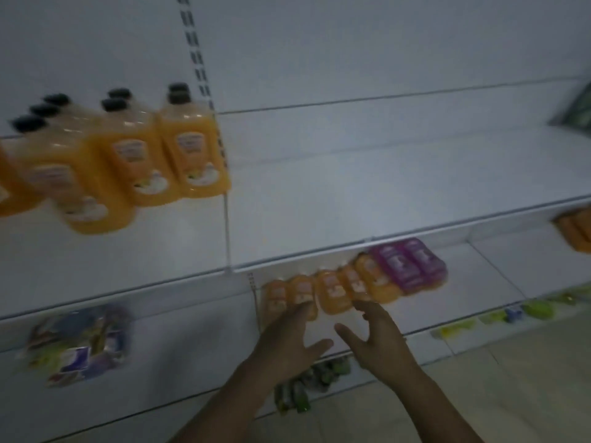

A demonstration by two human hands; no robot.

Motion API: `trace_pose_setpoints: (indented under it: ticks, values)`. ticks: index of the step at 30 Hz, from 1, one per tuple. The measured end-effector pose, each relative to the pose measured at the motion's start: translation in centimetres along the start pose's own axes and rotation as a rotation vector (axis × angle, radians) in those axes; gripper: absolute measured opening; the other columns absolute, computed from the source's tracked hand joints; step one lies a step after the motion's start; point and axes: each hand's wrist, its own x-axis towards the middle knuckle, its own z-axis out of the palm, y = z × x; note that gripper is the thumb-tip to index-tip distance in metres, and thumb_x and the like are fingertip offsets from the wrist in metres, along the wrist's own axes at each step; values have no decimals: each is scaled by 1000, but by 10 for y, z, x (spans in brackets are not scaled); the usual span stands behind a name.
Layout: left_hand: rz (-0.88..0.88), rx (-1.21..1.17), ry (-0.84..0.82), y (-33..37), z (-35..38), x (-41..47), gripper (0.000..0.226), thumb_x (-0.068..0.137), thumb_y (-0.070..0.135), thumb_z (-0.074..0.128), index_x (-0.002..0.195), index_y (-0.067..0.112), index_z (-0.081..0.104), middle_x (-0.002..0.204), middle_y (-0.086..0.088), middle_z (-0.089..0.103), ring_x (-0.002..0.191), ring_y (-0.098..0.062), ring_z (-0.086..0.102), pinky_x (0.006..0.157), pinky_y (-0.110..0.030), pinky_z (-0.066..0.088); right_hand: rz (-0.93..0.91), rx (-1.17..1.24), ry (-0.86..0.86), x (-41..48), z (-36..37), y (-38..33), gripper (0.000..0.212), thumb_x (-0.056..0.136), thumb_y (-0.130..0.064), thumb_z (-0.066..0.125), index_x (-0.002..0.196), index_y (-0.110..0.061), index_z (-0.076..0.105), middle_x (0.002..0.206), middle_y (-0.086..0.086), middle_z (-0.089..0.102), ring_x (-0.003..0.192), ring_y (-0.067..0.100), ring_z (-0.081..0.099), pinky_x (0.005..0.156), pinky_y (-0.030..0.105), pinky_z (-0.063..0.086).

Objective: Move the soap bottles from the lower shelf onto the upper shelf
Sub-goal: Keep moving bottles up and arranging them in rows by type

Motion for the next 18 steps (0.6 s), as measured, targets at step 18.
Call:
trace_pose_setpoints:
  ticks: [18]
  values:
    - [-390, -625, 13, 92, 160, 294, 53, 98, 39, 65, 145, 19, 54, 138, 2, 60, 121, -21, 60, 96, -28, 46, 379, -83, 134, 206, -34, 215, 103, 73, -66, 78, 150, -16, 30, 142, 17, 45, 127, 42, 54, 100, 54, 50]
